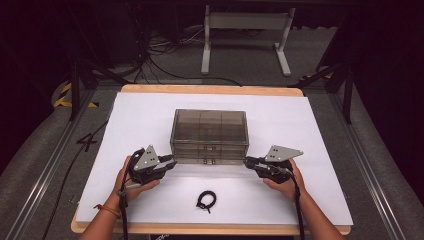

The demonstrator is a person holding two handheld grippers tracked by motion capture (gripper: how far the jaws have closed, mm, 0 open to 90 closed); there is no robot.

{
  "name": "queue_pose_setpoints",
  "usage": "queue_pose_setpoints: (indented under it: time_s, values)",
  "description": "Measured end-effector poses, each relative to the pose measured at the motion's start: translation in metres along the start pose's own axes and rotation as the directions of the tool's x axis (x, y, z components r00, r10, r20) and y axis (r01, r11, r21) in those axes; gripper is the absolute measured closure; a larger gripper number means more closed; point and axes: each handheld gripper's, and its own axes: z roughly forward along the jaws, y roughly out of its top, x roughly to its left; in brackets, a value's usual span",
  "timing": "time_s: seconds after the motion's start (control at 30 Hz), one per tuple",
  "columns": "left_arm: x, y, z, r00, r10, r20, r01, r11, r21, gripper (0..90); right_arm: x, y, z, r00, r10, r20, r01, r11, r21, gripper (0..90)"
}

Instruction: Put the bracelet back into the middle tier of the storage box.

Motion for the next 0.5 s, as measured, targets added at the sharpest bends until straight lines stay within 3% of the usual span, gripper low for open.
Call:
queue_pose_setpoints:
  time_s: [0.27, 0.5]
  values:
    - [-0.0007, 0.0000, -0.0008, 0.9997, 0.015, -0.021, -0.014, 0.9997, 0.019, 80.4, 0.0000, -0.0001, -0.0005, 1.0000, 0.001, -0.002, -0.001, 1.000, 0.000, 80.7]
    - [-0.0003, -0.0016, -0.0026, 0.9998, 0.018, -0.001, -0.018, 0.9997, 0.017, 82.3, 0.0006, -0.0001, -0.0030, 0.9999, -0.006, -0.009, 0.006, 1.000, 0.001, 84.1]
